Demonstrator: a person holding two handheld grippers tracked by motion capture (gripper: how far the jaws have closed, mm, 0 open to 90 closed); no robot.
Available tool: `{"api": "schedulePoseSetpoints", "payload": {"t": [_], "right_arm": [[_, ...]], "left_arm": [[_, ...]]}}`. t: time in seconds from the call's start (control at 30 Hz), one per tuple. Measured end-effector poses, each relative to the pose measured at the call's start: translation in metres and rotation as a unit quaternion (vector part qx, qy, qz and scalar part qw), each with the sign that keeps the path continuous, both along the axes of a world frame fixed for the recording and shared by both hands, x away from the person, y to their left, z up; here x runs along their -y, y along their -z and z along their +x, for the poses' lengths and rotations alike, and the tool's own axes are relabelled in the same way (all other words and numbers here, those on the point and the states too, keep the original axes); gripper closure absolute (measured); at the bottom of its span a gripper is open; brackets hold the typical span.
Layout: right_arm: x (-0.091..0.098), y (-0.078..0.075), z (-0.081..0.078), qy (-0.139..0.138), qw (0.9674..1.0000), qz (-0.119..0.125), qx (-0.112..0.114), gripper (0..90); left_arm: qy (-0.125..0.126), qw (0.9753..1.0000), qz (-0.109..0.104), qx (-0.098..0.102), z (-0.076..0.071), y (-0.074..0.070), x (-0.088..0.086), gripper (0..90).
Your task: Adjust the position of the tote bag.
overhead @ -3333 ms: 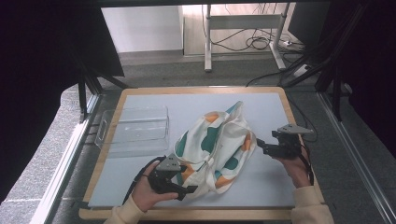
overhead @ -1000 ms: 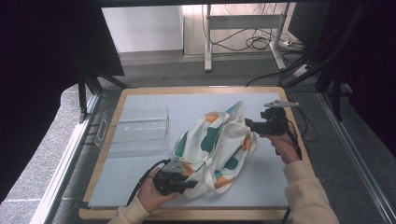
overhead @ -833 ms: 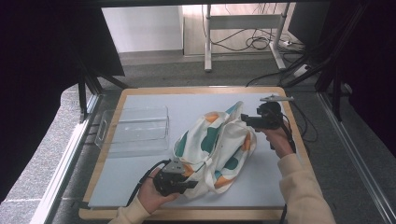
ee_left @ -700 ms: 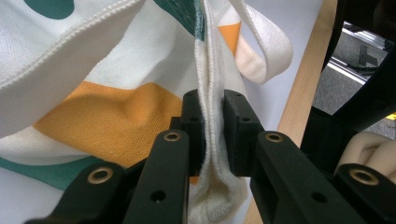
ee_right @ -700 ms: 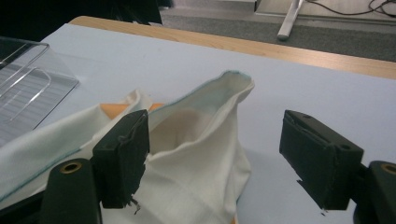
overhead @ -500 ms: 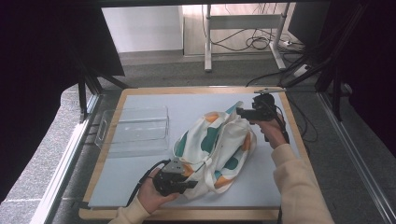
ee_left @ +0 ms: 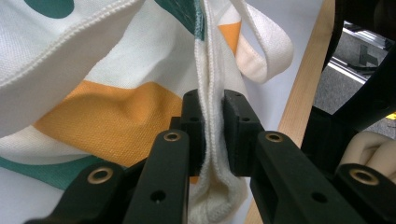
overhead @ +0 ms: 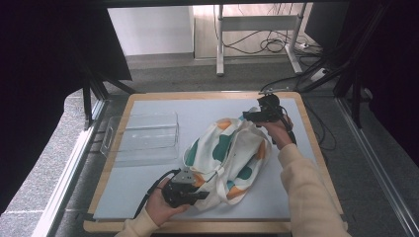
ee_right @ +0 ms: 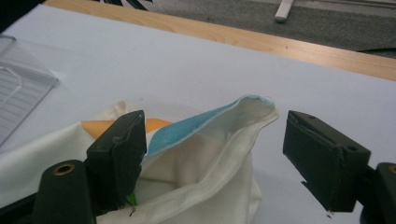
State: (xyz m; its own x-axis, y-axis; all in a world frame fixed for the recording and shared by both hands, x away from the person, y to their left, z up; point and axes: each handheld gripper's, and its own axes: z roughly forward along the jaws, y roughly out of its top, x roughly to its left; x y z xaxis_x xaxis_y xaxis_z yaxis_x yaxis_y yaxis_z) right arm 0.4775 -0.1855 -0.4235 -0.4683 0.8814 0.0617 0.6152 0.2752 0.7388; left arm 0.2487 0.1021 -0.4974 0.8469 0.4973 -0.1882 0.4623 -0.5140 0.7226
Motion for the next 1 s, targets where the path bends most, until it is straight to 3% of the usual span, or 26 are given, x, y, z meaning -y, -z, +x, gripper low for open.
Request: {"api": "schedulePoseSetpoints", "payload": {"t": [0.53,0.63,0.73,0.87,0.97,1.0], "right_arm": [[-0.009,0.015,0.013,0.017,0.9987,-0.006,-0.048,25.8],[-0.009,0.020,0.015,0.025,0.9971,-0.002,-0.072,30.8],[-0.011,0.023,0.016,0.021,0.9964,-0.002,-0.081,38.5],[-0.013,0.022,0.015,0.016,0.9970,-0.009,-0.075,49.2],[-0.014,0.022,0.015,0.014,0.9972,-0.023,-0.070,66.4],[-0.014,0.022,0.015,0.014,0.9972,-0.023,-0.070,66.4]], "left_arm": [[-0.001,1.0000,0.000,0.000,-0.001,0.000,0.001,79.9],[0.004,1.0000,0.006,0.003,0.000,0.000,0.000,79.9],[0.000,1.0000,0.002,0.003,0.000,0.001,0.001,79.9],[-0.001,1.0000,0.001,0.001,-0.001,0.001,0.001,79.9],[-0.001,1.0000,0.001,0.002,-0.001,0.001,0.001,79.9],[-0.001,1.0000,0.001,0.002,-0.001,0.001,0.001,79.9]]}}
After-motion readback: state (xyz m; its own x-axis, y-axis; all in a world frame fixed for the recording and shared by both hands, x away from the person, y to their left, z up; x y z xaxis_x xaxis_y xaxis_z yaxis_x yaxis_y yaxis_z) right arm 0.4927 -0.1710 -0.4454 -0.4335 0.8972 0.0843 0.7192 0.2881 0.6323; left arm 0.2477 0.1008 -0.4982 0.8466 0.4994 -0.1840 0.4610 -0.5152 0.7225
